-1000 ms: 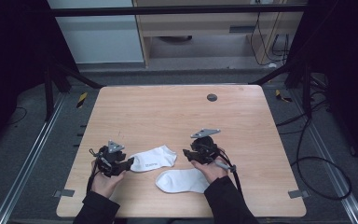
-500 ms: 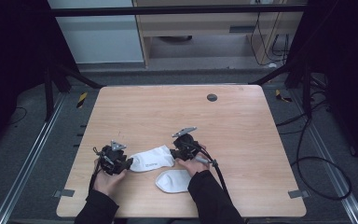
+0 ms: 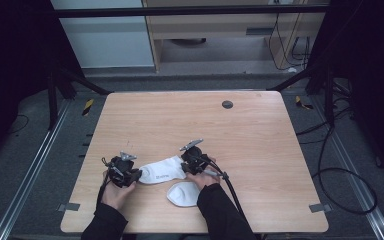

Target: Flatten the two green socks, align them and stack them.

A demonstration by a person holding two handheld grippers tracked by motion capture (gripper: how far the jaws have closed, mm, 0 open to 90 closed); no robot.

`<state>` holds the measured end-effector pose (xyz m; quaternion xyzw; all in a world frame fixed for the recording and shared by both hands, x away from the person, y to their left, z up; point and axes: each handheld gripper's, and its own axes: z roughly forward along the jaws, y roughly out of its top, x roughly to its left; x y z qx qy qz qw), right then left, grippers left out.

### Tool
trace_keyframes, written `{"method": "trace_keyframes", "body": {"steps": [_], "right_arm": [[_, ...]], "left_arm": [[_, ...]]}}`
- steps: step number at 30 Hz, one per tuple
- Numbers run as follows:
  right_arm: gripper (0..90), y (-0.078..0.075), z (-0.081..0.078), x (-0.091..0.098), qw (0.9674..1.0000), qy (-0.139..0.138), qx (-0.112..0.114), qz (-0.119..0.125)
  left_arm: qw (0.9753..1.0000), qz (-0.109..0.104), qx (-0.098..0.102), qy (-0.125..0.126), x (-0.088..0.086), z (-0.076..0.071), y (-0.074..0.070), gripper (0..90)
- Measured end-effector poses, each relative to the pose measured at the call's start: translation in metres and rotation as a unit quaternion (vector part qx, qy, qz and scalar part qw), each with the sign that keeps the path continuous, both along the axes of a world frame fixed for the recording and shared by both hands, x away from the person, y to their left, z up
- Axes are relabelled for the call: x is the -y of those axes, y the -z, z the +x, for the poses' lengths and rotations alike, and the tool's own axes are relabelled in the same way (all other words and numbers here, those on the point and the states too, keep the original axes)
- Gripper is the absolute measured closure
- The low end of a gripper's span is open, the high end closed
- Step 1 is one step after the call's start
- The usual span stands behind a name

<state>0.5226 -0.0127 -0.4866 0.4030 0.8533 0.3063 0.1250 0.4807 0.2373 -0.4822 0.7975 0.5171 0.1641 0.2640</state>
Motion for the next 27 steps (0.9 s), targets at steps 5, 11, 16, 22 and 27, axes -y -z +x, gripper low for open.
{"method": "trace_keyframes", "body": {"steps": [5, 11, 16, 22, 27], "right_arm": [[81.8, 0.001, -0.002, -0.001, 0.9999, 0.007, -0.009, 0.007], [86.3, 0.000, -0.003, 0.001, 0.9999, 0.004, -0.005, 0.012], [86.5, -0.008, -0.007, 0.005, 0.9996, 0.001, 0.002, 0.027], [86.5, -0.024, -0.014, 0.013, 0.9987, 0.001, 0.013, 0.050], [86.6, -0.037, -0.020, 0.021, 0.9980, -0.005, 0.026, 0.058]], "left_arm": [[1.0000, 0.000, -0.001, 0.002, 0.002, 0.000, 0.000, 87.7], [1.0000, -0.007, 0.002, -0.002, 0.002, -0.001, -0.001, 88.9], [0.9997, -0.020, 0.015, 0.000, 0.000, -0.004, -0.009, 89.0], [0.9983, -0.043, 0.038, 0.006, 0.000, -0.011, -0.024, 89.0], [0.9966, -0.060, 0.054, 0.015, 0.005, -0.018, -0.038, 89.1]]}}
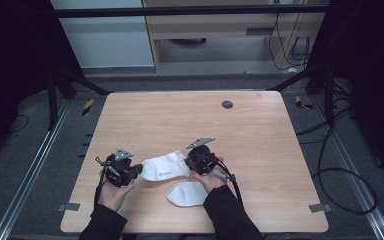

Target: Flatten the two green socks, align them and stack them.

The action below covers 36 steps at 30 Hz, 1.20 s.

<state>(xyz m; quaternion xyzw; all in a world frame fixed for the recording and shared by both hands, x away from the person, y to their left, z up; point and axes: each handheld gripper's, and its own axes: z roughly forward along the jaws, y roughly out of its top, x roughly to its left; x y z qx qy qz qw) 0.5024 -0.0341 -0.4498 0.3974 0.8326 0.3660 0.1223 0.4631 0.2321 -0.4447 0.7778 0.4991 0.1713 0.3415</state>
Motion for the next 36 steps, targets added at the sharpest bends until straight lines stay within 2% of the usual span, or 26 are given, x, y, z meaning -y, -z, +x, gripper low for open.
{"method": "trace_keyframes", "body": {"steps": [7, 16, 21, 25, 36], "right_arm": [[86.6, -0.020, -0.017, 0.024, 0.9999, -0.004, 0.011, 0.001], [86.6, -0.031, -0.038, 0.056, 0.9999, 0.003, 0.015, 0.004], [86.5, -0.030, -0.052, 0.073, 0.9999, 0.009, 0.010, 0.002], [86.6, -0.028, -0.059, 0.083, 0.9999, 0.016, 0.001, 0.001], [86.5, -0.012, -0.079, 0.098, 0.9995, 0.021, -0.024, -0.003]], "left_arm": [[0.9995, -0.011, 0.010, 0.027, 0.015, -0.010, -0.014, 89.1], [0.9977, -0.013, 0.014, 0.066, 0.041, -0.024, -0.023, 89.0], [0.9962, -0.008, 0.010, 0.086, 0.056, -0.030, -0.020, 89.0], [0.9947, 0.003, 0.000, 0.102, 0.068, -0.034, -0.015, 89.0], [0.9920, 0.022, -0.026, 0.121, 0.082, -0.039, 0.002, 89.0]]}}
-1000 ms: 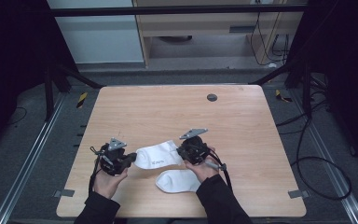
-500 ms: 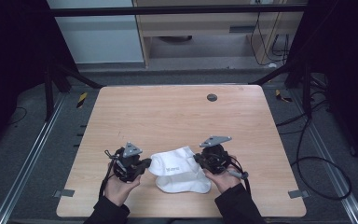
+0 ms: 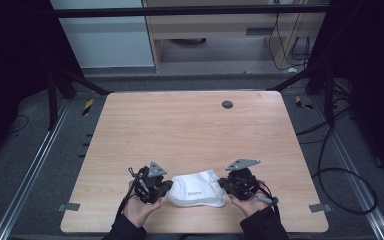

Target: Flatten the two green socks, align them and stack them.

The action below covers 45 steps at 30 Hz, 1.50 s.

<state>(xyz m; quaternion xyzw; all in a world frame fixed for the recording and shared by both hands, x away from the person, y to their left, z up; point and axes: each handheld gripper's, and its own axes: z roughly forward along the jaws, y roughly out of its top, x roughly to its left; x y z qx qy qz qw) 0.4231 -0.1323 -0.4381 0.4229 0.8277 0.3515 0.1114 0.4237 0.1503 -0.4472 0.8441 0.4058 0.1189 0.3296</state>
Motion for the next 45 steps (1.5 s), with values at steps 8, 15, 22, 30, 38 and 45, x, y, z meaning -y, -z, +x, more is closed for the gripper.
{"method": "trace_keyframes", "body": {"steps": [8, 15, 22, 30, 38, 45], "right_arm": [[86.5, 0.009, -0.002, 0.002, 0.9998, -0.005, -0.017, -0.005], [86.4, 0.016, -0.002, 0.001, 0.9995, -0.009, -0.030, -0.006], [86.1, 0.025, -0.001, -0.001, 0.9994, -0.008, -0.032, -0.015], [83.5, 0.032, 0.002, 0.000, 0.9992, -0.007, -0.029, -0.025], [75.4, 0.031, 0.000, 0.003, 0.9997, -0.012, -0.005, -0.022], [81.5, 0.021, -0.009, 0.004, 0.9984, -0.033, 0.043, 0.017]], "left_arm": [[0.9998, 0.012, -0.014, 0.005, 0.003, 0.000, 0.009, 89.0], [0.9996, 0.018, -0.021, 0.005, 0.002, 0.001, 0.014, 89.0], [0.9995, 0.025, -0.021, 0.003, 0.002, 0.003, 0.018, 89.0], [0.9991, 0.036, -0.021, 0.006, 0.004, 0.004, 0.025, 88.8], [0.9998, 0.020, -0.002, -0.003, 0.001, 0.002, 0.021, 76.7], [0.9996, 0.006, 0.029, 0.004, -0.003, -0.004, 0.012, 76.2]]}}
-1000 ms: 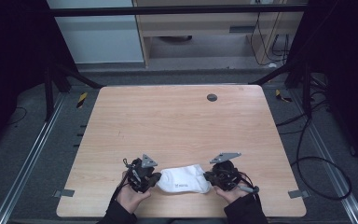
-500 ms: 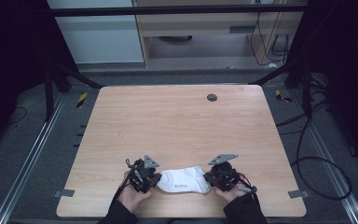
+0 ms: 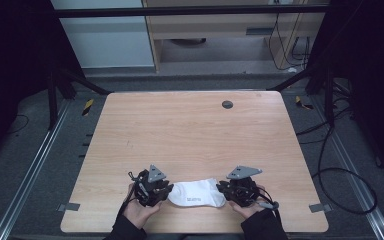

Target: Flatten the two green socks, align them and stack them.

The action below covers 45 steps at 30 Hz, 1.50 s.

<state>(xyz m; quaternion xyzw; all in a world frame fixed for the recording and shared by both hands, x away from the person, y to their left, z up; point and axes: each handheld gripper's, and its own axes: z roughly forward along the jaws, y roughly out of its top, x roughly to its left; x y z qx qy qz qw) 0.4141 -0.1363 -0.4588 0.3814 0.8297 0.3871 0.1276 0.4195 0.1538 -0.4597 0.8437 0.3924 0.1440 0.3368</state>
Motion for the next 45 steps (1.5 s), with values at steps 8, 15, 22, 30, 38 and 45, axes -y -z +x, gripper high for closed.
{"method": "trace_keyframes", "body": {"steps": [8, 15, 22, 30, 38, 45], "right_arm": [[90.0, 0.022, -0.004, -0.011, 0.9986, -0.040, -0.033, -0.011], [90.0, 0.031, -0.002, -0.007, 0.9976, -0.038, -0.043, -0.038], [90.0, 0.028, -0.002, -0.005, 0.9978, -0.040, -0.040, -0.034], [80.3, 0.011, 0.003, 0.015, 0.9997, -0.004, 0.014, 0.020], [51.4, 0.009, 0.017, 0.046, 0.9946, 0.067, 0.065, 0.043], [35.0, 0.014, 0.028, 0.073, 0.9912, 0.108, 0.066, 0.040]], "left_arm": [[0.9991, 0.023, -0.018, 0.032, 0.010, -0.002, 0.016, 83.2], [0.9984, 0.032, -0.025, 0.040, 0.014, -0.003, 0.024, 84.6], [0.9988, 0.024, -0.015, 0.040, 0.012, -0.005, 0.019, 82.1], [0.9991, -0.023, 0.035, 0.008, -0.012, 0.000, -0.001, 69.1], [0.9967, -0.039, 0.058, -0.043, -0.046, 0.014, -0.003, 52.9], [0.9941, -0.043, 0.069, -0.071, -0.079, 0.023, 0.001, 39.4]]}}
